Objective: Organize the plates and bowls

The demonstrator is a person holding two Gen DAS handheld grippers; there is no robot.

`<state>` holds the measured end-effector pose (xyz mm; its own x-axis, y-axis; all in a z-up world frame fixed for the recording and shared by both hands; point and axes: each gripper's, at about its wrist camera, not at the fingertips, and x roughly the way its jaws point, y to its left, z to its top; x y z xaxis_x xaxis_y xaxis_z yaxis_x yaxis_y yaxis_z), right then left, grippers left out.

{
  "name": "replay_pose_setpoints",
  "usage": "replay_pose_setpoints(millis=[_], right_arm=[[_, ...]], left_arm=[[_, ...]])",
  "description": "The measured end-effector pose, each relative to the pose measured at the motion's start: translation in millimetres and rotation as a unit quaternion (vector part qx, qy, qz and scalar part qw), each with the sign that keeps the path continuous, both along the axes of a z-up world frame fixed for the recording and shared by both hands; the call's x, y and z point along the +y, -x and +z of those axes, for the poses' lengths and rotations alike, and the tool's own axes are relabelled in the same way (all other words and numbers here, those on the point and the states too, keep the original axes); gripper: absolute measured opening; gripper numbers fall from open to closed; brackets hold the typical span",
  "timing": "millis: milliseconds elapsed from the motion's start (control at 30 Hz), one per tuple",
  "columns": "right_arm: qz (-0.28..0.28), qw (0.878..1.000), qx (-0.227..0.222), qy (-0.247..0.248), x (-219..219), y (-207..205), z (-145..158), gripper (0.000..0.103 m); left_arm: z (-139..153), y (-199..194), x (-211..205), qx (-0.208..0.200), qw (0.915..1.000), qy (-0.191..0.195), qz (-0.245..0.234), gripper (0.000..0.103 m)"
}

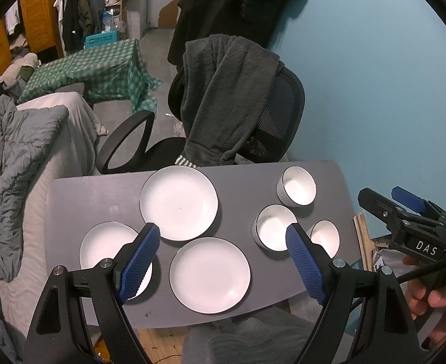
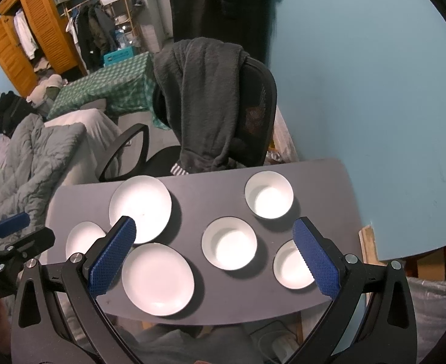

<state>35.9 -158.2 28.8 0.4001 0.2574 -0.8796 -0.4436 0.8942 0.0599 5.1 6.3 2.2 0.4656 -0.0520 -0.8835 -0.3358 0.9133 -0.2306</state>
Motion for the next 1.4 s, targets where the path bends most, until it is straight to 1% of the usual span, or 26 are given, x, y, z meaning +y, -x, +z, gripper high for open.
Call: replay_pose_setpoints(millis=[533, 700, 933, 1167, 1300, 1400], right_arm=[[0.014, 1.000, 0.007, -0.001, 9, -5, -6, 0.101], [0.035, 0.999, 0.012, 0.003, 17, -3, -15, 0.101], [0.075, 0.997, 0.035, 0.001, 30, -2, -36, 0.101], [0.092, 0.993, 0.071, 0.017, 43, -5, -65, 0.101], [0.099, 0.990, 0.095, 0.023, 48, -5, -85, 0.101], [0.106, 0.987, 0.114, 0.030, 52, -6, -105, 0.101]], left_arm=[[-5, 2, 7, 0.005, 0.9999, 0.001, 0.010, 0.086], [-14, 3, 14, 0.024, 0.9995, -0.004, 0.023, 0.086], [-35, 8, 21, 0.051, 0.9980, -0.009, 0.038, 0.086], [-54, 19, 33, 0.077, 0.9955, -0.015, 0.053, 0.086], [-65, 26, 39, 0.089, 0.9941, -0.017, 0.058, 0.086], [-75, 29, 43, 0.102, 0.9928, -0.019, 0.061, 0.086]])
